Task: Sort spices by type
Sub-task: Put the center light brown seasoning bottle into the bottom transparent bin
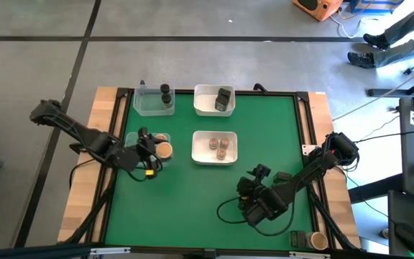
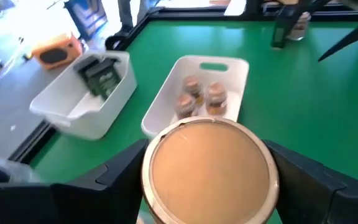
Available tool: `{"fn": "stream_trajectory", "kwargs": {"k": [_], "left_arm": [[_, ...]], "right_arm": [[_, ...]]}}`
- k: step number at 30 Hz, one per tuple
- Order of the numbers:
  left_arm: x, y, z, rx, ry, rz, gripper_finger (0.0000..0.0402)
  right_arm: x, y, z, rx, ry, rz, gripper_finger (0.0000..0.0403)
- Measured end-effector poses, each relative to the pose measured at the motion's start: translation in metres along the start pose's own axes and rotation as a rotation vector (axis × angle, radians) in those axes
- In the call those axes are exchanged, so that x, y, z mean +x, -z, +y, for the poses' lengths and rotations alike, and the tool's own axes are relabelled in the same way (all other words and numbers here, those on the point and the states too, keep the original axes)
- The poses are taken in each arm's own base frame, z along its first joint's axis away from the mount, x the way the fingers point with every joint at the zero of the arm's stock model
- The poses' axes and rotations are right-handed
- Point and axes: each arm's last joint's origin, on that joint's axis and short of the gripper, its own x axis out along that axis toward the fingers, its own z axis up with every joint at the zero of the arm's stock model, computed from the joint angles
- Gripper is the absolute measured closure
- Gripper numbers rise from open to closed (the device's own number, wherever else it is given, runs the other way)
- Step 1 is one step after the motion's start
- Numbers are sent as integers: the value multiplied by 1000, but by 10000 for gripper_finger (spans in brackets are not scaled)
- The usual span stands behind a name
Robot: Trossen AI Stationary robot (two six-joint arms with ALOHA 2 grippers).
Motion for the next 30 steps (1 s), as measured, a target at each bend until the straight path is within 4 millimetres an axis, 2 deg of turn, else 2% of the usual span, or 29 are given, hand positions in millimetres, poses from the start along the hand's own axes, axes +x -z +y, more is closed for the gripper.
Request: {"fn": "stream_trajectory", "kwargs": {"k": [10,22,30], "left_arm": [[2,34,11,-54,-22,43,136],[13,65,11,-85,-63,91,135],[25,92,9,-117,-74,54,135]], "right_arm": [[0,0,0,3,-3,-2,63],[0,0,1,4,-4,-3,63],[0,-1,1,8,-4,-10,63]]}}
